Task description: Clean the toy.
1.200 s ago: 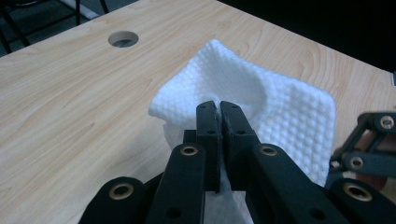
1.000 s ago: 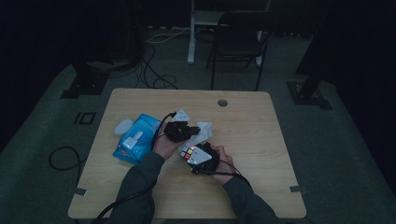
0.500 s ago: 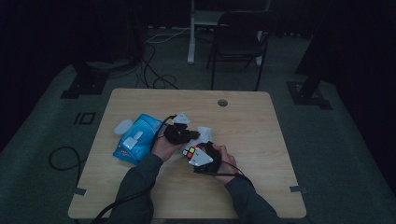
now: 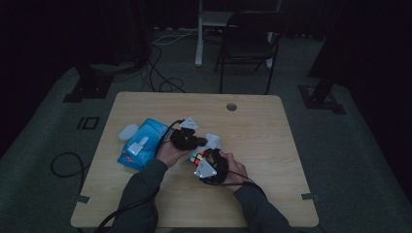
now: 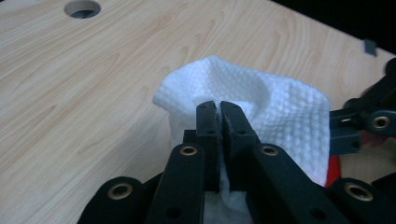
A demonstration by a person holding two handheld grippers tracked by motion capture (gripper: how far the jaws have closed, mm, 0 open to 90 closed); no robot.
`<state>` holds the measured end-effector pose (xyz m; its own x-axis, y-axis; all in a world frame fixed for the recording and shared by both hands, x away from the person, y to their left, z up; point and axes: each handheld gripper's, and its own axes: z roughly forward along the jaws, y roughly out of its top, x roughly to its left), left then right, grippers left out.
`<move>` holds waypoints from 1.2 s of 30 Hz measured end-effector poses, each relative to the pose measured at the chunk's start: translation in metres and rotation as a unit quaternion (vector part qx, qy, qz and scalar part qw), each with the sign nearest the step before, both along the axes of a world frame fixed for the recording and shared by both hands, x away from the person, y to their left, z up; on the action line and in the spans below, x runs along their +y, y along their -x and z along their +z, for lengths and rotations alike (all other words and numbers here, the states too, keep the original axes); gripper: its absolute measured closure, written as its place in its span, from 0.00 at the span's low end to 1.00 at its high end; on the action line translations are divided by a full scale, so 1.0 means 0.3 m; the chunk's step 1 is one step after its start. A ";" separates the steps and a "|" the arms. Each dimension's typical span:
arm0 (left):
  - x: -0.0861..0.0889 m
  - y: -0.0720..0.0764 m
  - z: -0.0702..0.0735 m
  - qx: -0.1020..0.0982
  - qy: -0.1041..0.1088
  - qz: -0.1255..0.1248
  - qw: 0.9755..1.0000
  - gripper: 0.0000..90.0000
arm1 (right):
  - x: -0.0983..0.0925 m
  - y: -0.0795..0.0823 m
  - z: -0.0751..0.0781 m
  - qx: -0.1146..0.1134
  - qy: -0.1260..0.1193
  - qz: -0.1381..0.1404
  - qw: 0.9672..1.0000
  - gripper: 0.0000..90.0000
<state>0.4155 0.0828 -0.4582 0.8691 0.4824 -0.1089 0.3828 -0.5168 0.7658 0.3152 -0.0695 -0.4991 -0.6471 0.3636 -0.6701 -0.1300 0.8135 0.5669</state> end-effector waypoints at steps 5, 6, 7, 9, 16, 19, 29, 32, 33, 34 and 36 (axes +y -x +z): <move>0.011 -0.012 -0.005 0.004 -0.008 0.014 1.000 0.98 | 0.001 0.002 0.000 0.000 -0.002 0.001 1.000 0.38; 0.011 -0.012 -0.005 0.004 -0.008 0.014 1.000 0.98 | 0.002 0.002 0.000 -0.001 -0.001 0.001 1.000 0.38; 0.013 -0.017 -0.008 0.006 -0.011 0.014 1.000 0.98 | 0.002 0.002 -0.001 -0.002 -0.002 0.001 1.000 0.38; 0.015 -0.021 -0.011 0.008 -0.011 0.015 1.000 0.98 | 0.003 0.002 0.000 -0.001 -0.001 0.002 1.000 0.38; 0.016 -0.024 -0.011 0.010 -0.011 0.015 1.000 0.98 | 0.008 0.003 0.003 -0.002 -0.006 0.004 1.000 0.38; 0.013 -0.020 -0.005 0.009 -0.011 0.010 1.000 0.98 | 0.008 0.002 0.004 -0.002 -0.006 0.005 1.000 0.38; 0.007 -0.012 0.009 0.010 -0.005 -0.007 1.000 0.98 | 0.003 0.003 0.002 -0.003 -0.008 0.003 1.000 0.38; 0.009 -0.017 0.005 0.012 -0.010 -0.006 1.000 0.97 | 0.003 0.004 0.003 -0.003 -0.008 0.003 1.000 0.38; 0.013 -0.024 -0.001 0.013 -0.015 -0.003 1.000 0.98 | 0.004 0.005 0.003 -0.006 -0.005 0.006 1.000 0.38; 0.013 -0.024 -0.001 0.013 -0.015 -0.003 1.000 0.98 | 0.004 0.005 0.003 -0.006 -0.005 0.006 1.000 0.38; 0.018 -0.030 -0.008 0.017 -0.016 0.002 1.000 0.97 | 0.006 0.008 0.003 -0.005 -0.006 0.006 1.000 0.38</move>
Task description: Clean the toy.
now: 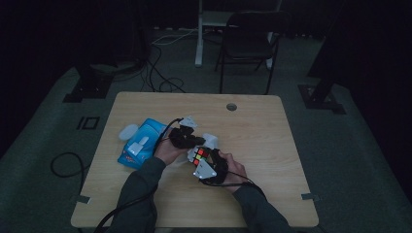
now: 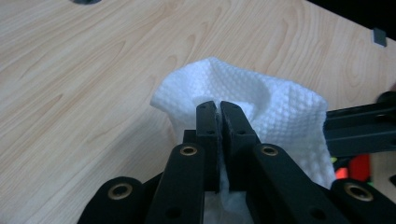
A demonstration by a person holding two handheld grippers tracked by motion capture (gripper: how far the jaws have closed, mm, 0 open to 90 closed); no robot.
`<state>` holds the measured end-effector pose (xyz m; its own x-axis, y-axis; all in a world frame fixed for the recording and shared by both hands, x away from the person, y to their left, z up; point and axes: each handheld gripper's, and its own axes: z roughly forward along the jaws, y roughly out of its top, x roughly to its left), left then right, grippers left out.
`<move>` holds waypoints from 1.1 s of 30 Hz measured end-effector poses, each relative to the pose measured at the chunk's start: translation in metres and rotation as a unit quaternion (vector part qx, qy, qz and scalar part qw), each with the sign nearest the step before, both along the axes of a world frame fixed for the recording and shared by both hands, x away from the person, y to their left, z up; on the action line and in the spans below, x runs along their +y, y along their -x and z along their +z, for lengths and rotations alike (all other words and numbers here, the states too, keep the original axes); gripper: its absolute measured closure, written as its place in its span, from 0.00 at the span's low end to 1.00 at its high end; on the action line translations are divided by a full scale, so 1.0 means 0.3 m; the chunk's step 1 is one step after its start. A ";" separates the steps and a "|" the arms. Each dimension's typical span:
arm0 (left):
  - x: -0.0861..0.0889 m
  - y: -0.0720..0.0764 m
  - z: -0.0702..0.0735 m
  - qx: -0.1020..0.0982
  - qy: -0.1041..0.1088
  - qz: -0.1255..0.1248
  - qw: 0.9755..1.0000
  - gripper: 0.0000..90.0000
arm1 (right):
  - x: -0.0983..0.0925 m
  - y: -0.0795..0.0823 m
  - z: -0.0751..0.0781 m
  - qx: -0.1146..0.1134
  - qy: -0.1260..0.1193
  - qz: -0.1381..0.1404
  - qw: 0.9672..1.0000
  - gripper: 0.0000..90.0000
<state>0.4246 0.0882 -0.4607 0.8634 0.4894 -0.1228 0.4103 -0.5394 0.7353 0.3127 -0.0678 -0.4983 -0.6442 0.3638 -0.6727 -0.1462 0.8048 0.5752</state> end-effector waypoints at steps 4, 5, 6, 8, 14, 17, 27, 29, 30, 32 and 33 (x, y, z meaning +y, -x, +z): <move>0.011 -0.012 -0.010 0.005 -0.001 0.006 1.000 0.98 | 0.002 0.001 0.001 0.000 -0.003 0.001 1.000 0.38; 0.015 -0.018 -0.017 0.010 -0.001 0.009 1.000 0.98 | 0.002 0.001 0.002 0.000 -0.004 0.002 1.000 0.38; 0.016 -0.020 -0.019 0.011 -0.001 0.010 1.000 0.98 | 0.002 0.002 0.002 0.000 -0.004 0.003 1.000 0.38; 0.016 -0.020 -0.020 0.012 -0.002 0.011 1.000 0.98 | 0.002 0.002 0.002 -0.001 -0.003 0.005 1.000 0.38; 0.009 -0.014 -0.010 0.008 -0.005 0.003 1.000 0.98 | 0.002 0.002 0.003 -0.002 -0.004 0.006 1.000 0.38; -0.004 -0.001 0.012 0.000 0.002 -0.014 1.000 0.98 | 0.001 0.001 0.003 -0.002 -0.005 0.004 1.000 0.38; -0.009 -0.006 0.009 0.001 -0.003 -0.019 1.000 0.98 | -0.003 0.003 0.008 -0.005 -0.005 0.006 1.000 0.38; -0.004 -0.012 0.002 0.004 -0.004 -0.017 1.000 0.98 | -0.002 0.004 0.007 -0.005 -0.005 0.007 1.000 0.38; -0.004 -0.012 0.002 0.004 -0.004 -0.017 1.000 0.98 | -0.002 0.004 0.007 -0.005 -0.005 0.007 1.000 0.38; 0.003 -0.018 -0.006 0.008 -0.005 -0.010 1.000 0.98 | -0.002 0.005 0.007 -0.004 -0.005 0.008 1.000 0.38; 0.013 -0.024 -0.013 0.010 -0.005 -0.006 1.000 0.98 | -0.002 0.006 0.007 -0.003 -0.006 0.009 1.000 0.38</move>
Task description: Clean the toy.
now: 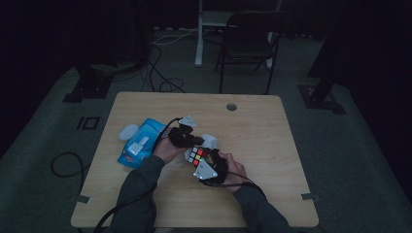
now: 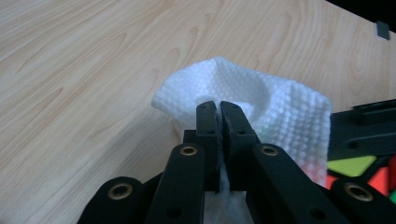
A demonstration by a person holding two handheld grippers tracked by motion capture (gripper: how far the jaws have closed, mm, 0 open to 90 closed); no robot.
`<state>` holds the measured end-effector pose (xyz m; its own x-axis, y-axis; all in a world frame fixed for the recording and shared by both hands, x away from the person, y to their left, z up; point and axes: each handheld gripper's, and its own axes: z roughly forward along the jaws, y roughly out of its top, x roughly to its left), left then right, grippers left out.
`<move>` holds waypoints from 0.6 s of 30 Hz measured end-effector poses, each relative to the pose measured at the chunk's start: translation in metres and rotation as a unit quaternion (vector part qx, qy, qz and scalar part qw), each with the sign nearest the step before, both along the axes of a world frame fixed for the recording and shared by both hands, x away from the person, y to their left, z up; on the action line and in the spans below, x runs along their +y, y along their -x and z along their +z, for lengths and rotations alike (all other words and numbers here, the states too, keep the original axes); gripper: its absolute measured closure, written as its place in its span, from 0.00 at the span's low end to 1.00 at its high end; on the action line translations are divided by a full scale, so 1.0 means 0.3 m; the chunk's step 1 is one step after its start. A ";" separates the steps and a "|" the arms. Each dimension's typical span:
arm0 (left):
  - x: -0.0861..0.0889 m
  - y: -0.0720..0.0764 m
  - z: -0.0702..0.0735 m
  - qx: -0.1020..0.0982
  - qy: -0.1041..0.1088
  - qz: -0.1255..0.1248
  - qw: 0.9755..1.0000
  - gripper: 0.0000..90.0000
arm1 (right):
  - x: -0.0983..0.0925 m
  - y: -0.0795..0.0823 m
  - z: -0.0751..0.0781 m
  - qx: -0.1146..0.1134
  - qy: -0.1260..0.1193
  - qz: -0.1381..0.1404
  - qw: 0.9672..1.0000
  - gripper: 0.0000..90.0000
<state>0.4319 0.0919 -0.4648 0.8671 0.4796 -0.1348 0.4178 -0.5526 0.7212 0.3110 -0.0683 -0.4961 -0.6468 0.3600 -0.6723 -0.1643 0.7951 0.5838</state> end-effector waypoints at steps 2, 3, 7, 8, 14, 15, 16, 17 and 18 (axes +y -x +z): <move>0.004 -0.003 -0.003 0.000 -0.001 0.002 1.000 0.98 | 0.000 0.000 0.000 0.001 0.000 0.001 1.000 0.38; 0.004 -0.003 -0.003 0.000 -0.001 0.002 1.000 0.98 | 0.000 0.000 -0.001 0.001 0.000 0.002 1.000 0.38; 0.018 -0.011 -0.014 -0.003 -0.020 0.022 1.000 0.98 | -0.001 -0.001 -0.002 0.000 0.000 -0.002 1.000 0.38; 0.022 -0.012 -0.017 -0.003 -0.020 0.025 0.999 0.98 | -0.004 -0.003 0.000 0.001 -0.003 -0.003 1.000 0.38; 0.046 -0.004 -0.010 -0.010 0.009 0.045 0.999 0.98 | -0.027 -0.015 0.007 0.016 -0.019 -0.010 1.000 0.38; 0.047 0.000 -0.006 -0.012 0.012 0.048 0.999 0.98 | -0.031 -0.019 0.008 0.021 -0.023 -0.010 0.999 0.38; 0.050 0.003 -0.002 -0.016 0.014 0.049 0.999 0.98 | -0.039 -0.026 0.010 0.038 -0.038 -0.014 0.998 0.38; 0.051 0.008 0.002 -0.019 0.018 0.052 0.998 0.98 | -0.039 -0.026 0.010 0.038 -0.038 -0.014 0.998 0.38; 0.055 0.019 0.009 -0.027 0.025 0.056 0.998 0.97 | -0.051 -0.037 0.013 0.065 -0.061 -0.015 0.996 0.38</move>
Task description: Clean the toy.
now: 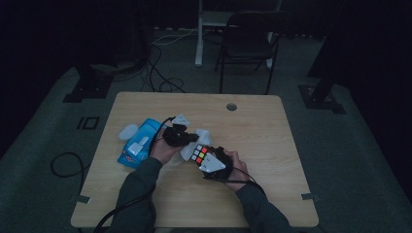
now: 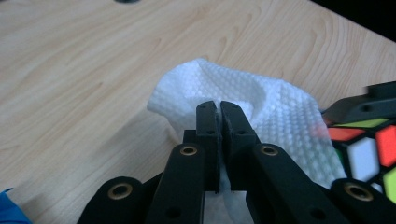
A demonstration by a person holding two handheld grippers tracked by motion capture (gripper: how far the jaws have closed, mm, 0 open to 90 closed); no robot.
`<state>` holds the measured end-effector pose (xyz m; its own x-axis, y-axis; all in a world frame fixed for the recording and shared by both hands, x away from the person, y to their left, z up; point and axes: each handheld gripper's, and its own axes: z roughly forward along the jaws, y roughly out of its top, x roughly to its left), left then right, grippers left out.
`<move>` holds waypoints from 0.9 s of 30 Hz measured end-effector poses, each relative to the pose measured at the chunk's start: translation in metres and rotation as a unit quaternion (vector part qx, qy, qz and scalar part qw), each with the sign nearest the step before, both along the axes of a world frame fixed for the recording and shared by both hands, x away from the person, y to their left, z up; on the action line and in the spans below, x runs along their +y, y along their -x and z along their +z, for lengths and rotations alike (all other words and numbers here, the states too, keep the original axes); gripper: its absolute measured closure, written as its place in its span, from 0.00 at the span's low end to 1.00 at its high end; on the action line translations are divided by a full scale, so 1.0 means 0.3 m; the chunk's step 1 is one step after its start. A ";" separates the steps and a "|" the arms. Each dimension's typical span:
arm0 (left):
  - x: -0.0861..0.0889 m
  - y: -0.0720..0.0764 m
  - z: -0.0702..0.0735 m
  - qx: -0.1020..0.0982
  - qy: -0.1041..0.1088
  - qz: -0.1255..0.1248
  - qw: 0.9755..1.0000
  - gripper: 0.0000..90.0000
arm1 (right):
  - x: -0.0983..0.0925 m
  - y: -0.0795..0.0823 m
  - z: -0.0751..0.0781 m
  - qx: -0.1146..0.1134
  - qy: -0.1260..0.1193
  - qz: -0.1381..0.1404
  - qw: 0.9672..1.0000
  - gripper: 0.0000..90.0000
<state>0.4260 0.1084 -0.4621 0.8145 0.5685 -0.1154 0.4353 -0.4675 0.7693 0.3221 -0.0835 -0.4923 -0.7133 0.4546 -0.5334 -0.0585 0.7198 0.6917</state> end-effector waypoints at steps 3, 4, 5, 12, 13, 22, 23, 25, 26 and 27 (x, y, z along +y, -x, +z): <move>0.004 0.011 0.005 -0.008 0.005 0.004 1.000 0.97 | -0.013 -0.011 0.004 0.023 -0.021 -0.004 0.999 0.38; 0.008 0.020 0.010 -0.014 0.010 0.008 1.000 0.97 | -0.025 -0.022 0.009 0.042 -0.042 -0.008 0.998 0.38; 0.010 0.024 0.011 -0.017 0.012 0.010 1.000 0.98 | -0.030 -0.027 0.012 0.052 -0.053 -0.009 0.997 0.38; 0.015 0.045 0.004 -0.021 0.027 0.012 0.999 0.97 | -0.067 -0.061 0.035 0.100 -0.117 -0.020 0.988 0.38; 0.015 0.048 0.001 -0.021 0.029 0.012 0.999 0.97 | -0.073 -0.066 0.038 0.108 -0.128 -0.021 0.986 0.38; 0.006 0.065 -0.040 -0.012 0.030 0.014 0.999 0.97 | -0.107 -0.101 0.059 0.149 -0.198 -0.032 0.968 0.38; 0.006 0.066 -0.042 -0.012 0.029 0.014 0.999 0.97 | -0.107 -0.101 0.059 0.149 -0.198 -0.032 0.968 0.38; 0.011 0.070 -0.049 -0.011 0.028 0.015 0.999 0.97 | -0.117 -0.110 0.063 0.158 -0.213 -0.040 0.963 0.38; 0.011 0.070 -0.049 -0.011 0.028 0.015 0.999 0.97 | -0.117 -0.110 0.063 0.158 -0.213 -0.040 0.963 0.38; 0.011 0.072 -0.051 -0.009 0.027 0.015 0.999 0.97 | -0.120 -0.113 0.064 0.161 -0.216 -0.044 0.962 0.38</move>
<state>0.4044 0.1118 -0.4774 0.7995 0.5862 -0.1315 0.4337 -0.4117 0.8015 0.3560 -0.1195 -0.4731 -0.7586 0.6504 -0.0391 0.2563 0.3530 0.8999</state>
